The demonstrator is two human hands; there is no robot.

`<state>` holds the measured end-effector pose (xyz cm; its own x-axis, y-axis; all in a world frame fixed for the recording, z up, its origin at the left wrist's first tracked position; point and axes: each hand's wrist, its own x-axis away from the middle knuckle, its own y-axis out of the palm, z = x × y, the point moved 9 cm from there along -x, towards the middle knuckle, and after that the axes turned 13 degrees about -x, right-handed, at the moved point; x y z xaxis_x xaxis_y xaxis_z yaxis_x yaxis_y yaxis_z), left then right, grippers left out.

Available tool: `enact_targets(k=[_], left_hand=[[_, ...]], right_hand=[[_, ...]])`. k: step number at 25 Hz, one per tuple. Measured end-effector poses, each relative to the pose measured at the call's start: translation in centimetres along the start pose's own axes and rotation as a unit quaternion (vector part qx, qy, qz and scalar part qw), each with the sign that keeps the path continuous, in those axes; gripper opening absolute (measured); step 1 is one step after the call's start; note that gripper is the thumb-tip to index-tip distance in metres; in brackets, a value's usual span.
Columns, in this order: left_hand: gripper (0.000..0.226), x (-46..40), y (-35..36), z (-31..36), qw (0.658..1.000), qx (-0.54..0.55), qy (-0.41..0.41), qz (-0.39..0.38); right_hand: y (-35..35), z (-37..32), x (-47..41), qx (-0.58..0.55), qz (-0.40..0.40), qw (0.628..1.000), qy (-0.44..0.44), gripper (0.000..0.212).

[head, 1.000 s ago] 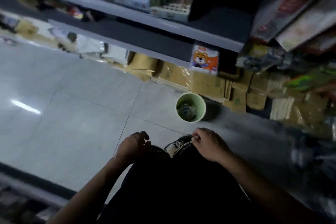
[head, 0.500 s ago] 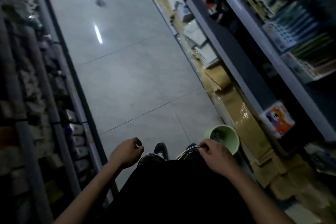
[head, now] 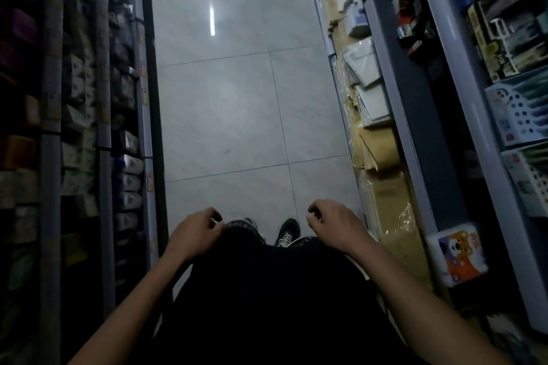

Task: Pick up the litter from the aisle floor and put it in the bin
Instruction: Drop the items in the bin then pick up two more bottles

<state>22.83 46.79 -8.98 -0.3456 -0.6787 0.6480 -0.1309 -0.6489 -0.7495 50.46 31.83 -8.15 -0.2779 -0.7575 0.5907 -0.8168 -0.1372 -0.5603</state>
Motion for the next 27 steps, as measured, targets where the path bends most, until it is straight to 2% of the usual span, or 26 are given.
enact_targets(k=[7, 11, 18, 22, 27], left_hand=[[0.023, -1.6, -1.9, -2.5, 0.992, 0.077, -0.102, 0.009], [0.022, -6.5, -5.0, -4.1, 0.987, 0.102, -0.125, 0.004], [0.016, -20.0, -16.9, -4.1, 0.994, 0.079, -0.073, -0.001], [0.018, -28.5, -25.3, -1.7, 0.999, 0.036, -0.029, 0.011], [0.021, -38.9, -34.3, 2.9, 0.999, 0.013, -0.006, 0.031]], right_hand=[[-6.5, -6.3, -10.9, 0.039, -0.027, 0.998, -0.051, 0.036], [-9.0, -10.3, -17.6, 0.058, -0.035, 0.996, -0.062, 0.035], [-14.8, -12.9, -24.4, 0.044, -0.013, 0.999, 0.008, 0.035], [-19.3, -12.3, -27.1, 0.011, 0.027, 0.998, 0.059, 0.029], [-24.6, -11.2, -33.6, -0.025, 0.030, 0.994, 0.099, 0.028]])
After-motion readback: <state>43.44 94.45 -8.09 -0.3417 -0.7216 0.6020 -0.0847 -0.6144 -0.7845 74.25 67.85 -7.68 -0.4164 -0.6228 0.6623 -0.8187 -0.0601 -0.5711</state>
